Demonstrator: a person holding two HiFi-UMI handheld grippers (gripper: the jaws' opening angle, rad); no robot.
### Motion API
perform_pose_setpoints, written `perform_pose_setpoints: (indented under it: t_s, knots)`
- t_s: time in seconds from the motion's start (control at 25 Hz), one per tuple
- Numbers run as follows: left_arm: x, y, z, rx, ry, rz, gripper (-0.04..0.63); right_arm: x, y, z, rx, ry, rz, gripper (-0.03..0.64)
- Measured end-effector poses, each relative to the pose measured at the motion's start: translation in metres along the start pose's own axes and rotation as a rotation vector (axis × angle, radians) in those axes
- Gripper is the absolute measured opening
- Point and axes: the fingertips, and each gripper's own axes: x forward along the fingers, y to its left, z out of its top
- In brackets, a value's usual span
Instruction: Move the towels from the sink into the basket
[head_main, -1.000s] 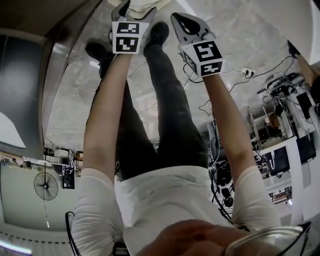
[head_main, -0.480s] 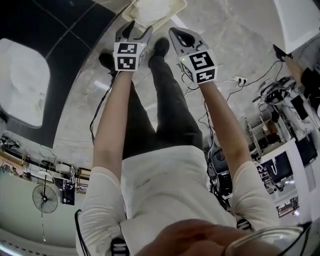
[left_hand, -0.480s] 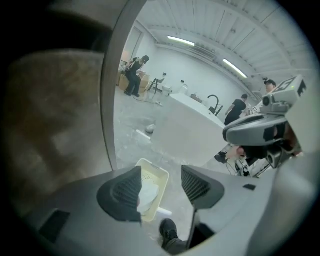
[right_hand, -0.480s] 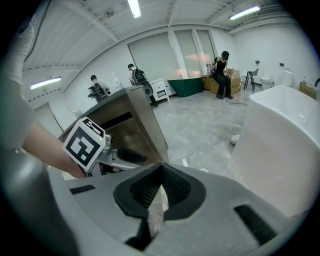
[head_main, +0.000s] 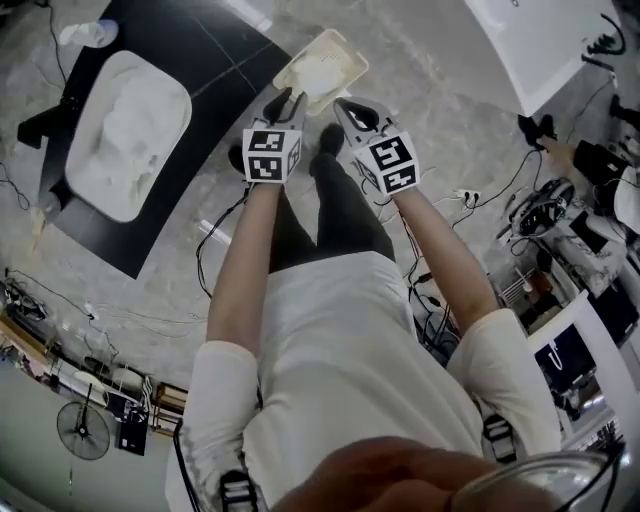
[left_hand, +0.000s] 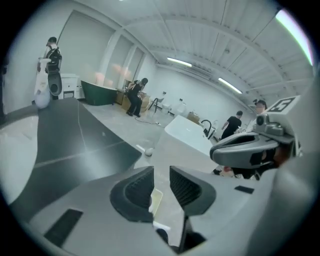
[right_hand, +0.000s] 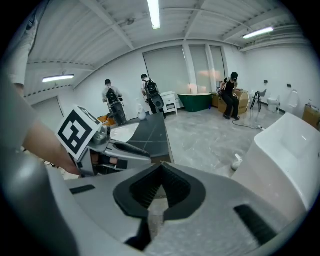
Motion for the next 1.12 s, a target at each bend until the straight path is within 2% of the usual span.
perform_pose_setpoints:
  t_s: [0.28,0.48,0.72,0.88,1.12]
  knots:
    - [-0.096,-0.013,0.054,0.049,-0.067,-0.006,0.041,-0.042,0.049,0.071,-0.041,-0.065,-0.022,-0.003]
    - [-0.158,-0.023,0.082,0.067,-0.131,-0.018,0.028,-0.062,0.101,0.111,-0.112,-0.102,0.032,-0.003]
    - [-0.228,-0.030,0.118,0.073,-0.209,-0.015,0.026,-0.092,0.145,0.177,-0.124,-0.233,0.065,-0.003]
    - [-0.274,-0.028,0.142,0.057,-0.296,-0.004,0.026,-0.106,0.162,0.213,-0.171,-0.284,0.066,-0.003]
    - [-0.340,-0.016,0.176,0.121,-0.449,0.075,0.026,-0.130,0.189,0.255,-0.322,-0.347,0.079,-0.003]
